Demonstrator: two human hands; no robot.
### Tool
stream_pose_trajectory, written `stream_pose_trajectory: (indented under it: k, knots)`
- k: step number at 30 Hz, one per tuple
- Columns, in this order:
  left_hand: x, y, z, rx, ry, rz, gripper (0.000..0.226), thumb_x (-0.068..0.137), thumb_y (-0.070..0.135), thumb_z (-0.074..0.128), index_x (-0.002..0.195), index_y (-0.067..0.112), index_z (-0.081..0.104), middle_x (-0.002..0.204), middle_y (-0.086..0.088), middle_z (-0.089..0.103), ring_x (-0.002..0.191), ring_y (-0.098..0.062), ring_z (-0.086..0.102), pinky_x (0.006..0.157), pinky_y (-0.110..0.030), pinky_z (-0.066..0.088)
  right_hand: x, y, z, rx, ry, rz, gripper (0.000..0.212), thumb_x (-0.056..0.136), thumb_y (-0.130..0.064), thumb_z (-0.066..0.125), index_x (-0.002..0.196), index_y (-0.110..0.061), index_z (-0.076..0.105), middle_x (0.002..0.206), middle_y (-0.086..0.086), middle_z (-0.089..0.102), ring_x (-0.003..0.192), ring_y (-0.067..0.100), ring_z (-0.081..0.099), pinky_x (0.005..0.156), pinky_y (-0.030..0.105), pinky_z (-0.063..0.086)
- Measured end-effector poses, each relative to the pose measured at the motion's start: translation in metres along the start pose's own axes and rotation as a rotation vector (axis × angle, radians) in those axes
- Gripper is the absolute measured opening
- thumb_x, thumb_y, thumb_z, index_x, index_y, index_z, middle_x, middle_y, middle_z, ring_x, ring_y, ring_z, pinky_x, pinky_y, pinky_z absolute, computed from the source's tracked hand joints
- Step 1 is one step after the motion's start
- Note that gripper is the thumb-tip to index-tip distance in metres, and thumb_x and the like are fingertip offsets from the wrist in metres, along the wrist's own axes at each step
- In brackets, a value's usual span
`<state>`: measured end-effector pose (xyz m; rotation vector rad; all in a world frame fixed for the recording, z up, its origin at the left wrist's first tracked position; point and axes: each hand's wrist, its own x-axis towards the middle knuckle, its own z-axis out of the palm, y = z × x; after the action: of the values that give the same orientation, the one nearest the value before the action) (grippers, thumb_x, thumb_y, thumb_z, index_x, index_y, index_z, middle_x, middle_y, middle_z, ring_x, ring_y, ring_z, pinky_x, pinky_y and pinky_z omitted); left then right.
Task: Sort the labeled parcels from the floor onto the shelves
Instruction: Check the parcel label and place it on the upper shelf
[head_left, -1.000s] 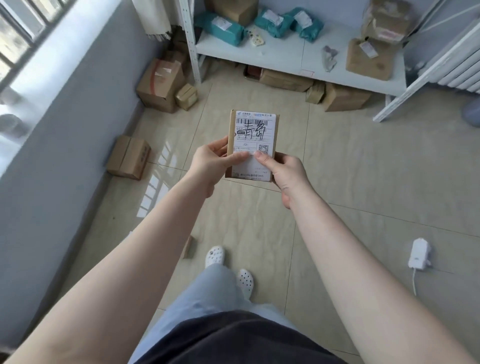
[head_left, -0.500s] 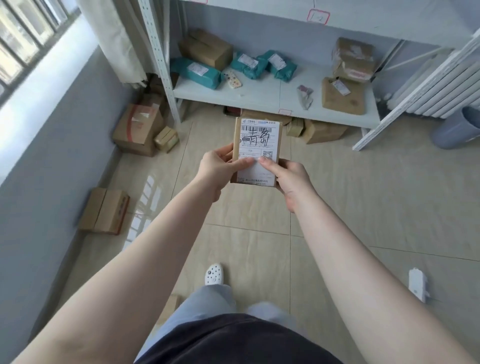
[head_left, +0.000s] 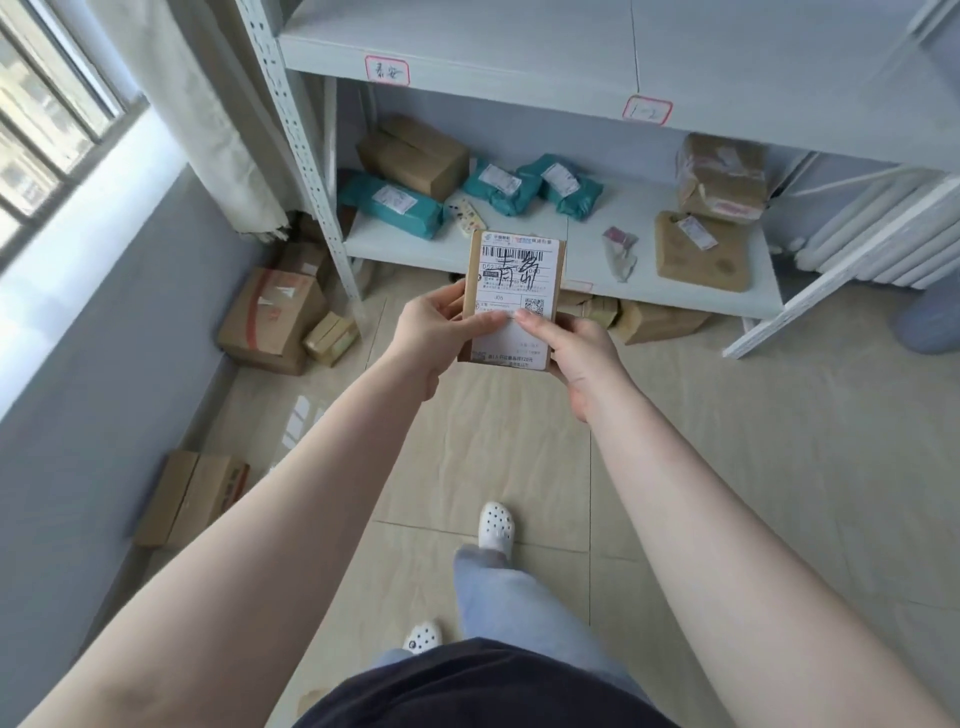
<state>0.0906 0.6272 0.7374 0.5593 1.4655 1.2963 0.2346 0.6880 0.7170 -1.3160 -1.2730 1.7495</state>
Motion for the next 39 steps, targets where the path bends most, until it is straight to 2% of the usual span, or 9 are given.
stream_pose_trajectory:
  k: [5, 10, 13, 15, 21, 28, 33, 36, 39]
  knots:
    - [0.064, 0.040, 0.021, 0.035, 0.063, 0.018, 0.044, 0.081, 0.006, 0.077, 0.123, 0.012, 0.067, 0.094, 0.008, 0.073, 0.065, 0.005, 0.071, 0.060, -0.011, 0.055, 0.079, -0.034, -0.009, -0.014, -0.049, -0.036, 0.010, 0.079, -0.024, 0.075, 0.089, -0.024, 0.073, 0.098, -0.005, 0.076, 0.093, 0.014, 0.072, 0.090, 0.033, 0.055]
    - [0.118, 0.070, 0.032, 0.046, 0.107, 0.031, 0.050, 0.079, 0.012, 0.079, 0.127, 0.014, 0.065, 0.111, 0.003, 0.074, 0.083, -0.003, 0.072, 0.071, -0.017, 0.060, 0.136, -0.070, -0.013, 0.003, -0.082, -0.032, 0.007, 0.080, -0.020, 0.075, 0.086, -0.021, 0.072, 0.088, -0.006, 0.076, 0.077, 0.008, 0.071, 0.077, 0.026, 0.056]
    - [0.144, 0.084, 0.034, 0.042, 0.119, 0.040, 0.055, 0.078, 0.015, 0.080, 0.131, 0.015, 0.064, 0.115, 0.003, 0.074, 0.090, -0.007, 0.072, 0.079, -0.023, 0.061, 0.164, -0.085, -0.013, -0.005, -0.085, -0.034, 0.010, 0.078, -0.024, 0.077, 0.087, -0.021, 0.074, 0.092, -0.002, 0.077, 0.087, 0.014, 0.073, 0.084, 0.034, 0.057]
    - [0.161, 0.095, 0.034, 0.045, 0.127, 0.046, 0.057, 0.078, 0.016, 0.080, 0.132, 0.017, 0.063, 0.118, 0.003, 0.073, 0.095, -0.009, 0.072, 0.075, -0.022, 0.060, 0.183, -0.094, -0.010, -0.009, -0.082, -0.027, 0.013, 0.076, -0.026, 0.078, 0.088, -0.022, 0.075, 0.096, 0.000, 0.078, 0.094, 0.019, 0.072, 0.090, 0.040, 0.056]
    - [0.226, 0.125, 0.027, 0.036, 0.073, 0.114, 0.048, 0.081, 0.008, 0.077, 0.127, 0.013, 0.065, 0.105, 0.005, 0.074, 0.081, 0.003, 0.072, 0.071, -0.014, 0.057, 0.246, -0.124, 0.003, 0.014, -0.075, -0.050, 0.009, 0.080, -0.022, 0.075, 0.089, -0.022, 0.073, 0.090, -0.004, 0.077, 0.080, 0.009, 0.072, 0.078, 0.029, 0.057]
    - [0.324, 0.172, 0.008, 0.063, 0.008, 0.144, 0.049, 0.080, 0.004, 0.077, 0.126, 0.011, 0.065, 0.101, 0.008, 0.074, 0.082, 0.003, 0.072, 0.072, -0.013, 0.056, 0.331, -0.165, 0.030, 0.068, -0.031, -0.070, 0.011, 0.081, -0.017, 0.074, 0.092, -0.019, 0.072, 0.091, -0.003, 0.076, 0.079, 0.008, 0.073, 0.078, 0.028, 0.058]
    - [0.377, 0.213, 0.006, 0.069, -0.044, 0.168, 0.043, 0.080, 0.002, 0.077, 0.119, 0.014, 0.066, 0.096, 0.010, 0.073, 0.076, 0.005, 0.072, 0.068, -0.012, 0.056, 0.380, -0.199, 0.041, 0.084, 0.010, -0.124, 0.013, 0.081, -0.017, 0.074, 0.093, -0.017, 0.073, 0.092, -0.002, 0.076, 0.082, 0.010, 0.073, 0.078, 0.031, 0.058]
    - [0.402, 0.234, 0.011, 0.085, -0.088, 0.184, 0.038, 0.081, 0.004, 0.076, 0.112, 0.024, 0.066, 0.093, 0.014, 0.074, 0.074, 0.005, 0.072, 0.064, -0.013, 0.055, 0.402, -0.216, 0.041, 0.068, 0.063, -0.145, 0.014, 0.078, -0.022, 0.076, 0.092, -0.018, 0.073, 0.095, 0.001, 0.077, 0.091, 0.018, 0.072, 0.089, 0.042, 0.057]
    - [0.427, 0.248, 0.016, 0.076, -0.117, 0.209, 0.035, 0.080, 0.003, 0.076, 0.106, 0.027, 0.068, 0.092, 0.014, 0.076, 0.082, -0.002, 0.073, 0.071, -0.019, 0.058, 0.424, -0.234, 0.039, 0.049, 0.068, -0.167, 0.017, 0.076, -0.026, 0.077, 0.092, -0.019, 0.074, 0.096, 0.001, 0.078, 0.095, 0.020, 0.072, 0.094, 0.045, 0.055]
